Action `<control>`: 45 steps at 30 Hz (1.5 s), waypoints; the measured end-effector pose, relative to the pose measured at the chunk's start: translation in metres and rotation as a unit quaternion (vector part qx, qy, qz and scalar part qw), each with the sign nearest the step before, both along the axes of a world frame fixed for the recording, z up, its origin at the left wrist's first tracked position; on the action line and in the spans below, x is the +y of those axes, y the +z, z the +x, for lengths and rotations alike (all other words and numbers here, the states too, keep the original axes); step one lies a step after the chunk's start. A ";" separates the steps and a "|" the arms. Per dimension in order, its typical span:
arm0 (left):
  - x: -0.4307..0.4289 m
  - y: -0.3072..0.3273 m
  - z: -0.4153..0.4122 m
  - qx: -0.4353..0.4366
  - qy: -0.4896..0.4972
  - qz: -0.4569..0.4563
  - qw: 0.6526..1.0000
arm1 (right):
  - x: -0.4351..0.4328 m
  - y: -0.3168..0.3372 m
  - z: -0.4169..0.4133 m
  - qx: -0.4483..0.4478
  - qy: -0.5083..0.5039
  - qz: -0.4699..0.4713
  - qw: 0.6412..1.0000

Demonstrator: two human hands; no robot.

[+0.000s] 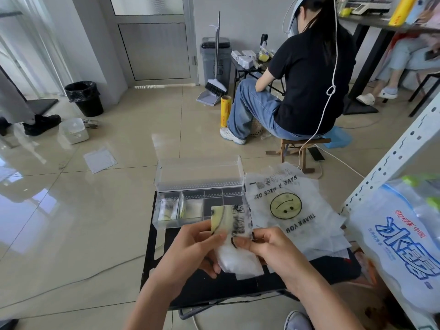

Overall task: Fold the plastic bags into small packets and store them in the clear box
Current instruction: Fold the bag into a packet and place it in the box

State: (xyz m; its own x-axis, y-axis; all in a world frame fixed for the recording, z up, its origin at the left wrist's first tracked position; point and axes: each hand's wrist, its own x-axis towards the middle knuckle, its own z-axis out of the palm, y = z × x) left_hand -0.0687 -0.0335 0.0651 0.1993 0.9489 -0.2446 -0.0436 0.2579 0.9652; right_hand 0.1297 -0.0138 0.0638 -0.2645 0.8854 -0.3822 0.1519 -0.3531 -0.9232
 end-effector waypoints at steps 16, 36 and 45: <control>0.000 0.008 0.001 -0.045 -0.031 0.087 0.995 | 0.007 -0.008 0.007 0.222 -0.008 -0.096 0.970; -0.001 0.006 0.002 0.030 -0.044 -0.014 0.998 | 0.006 -0.002 0.011 0.170 0.007 -0.039 0.985; -0.001 0.009 0.007 0.031 -0.035 -0.031 0.998 | 0.000 -0.005 -0.003 -0.031 0.032 0.135 0.990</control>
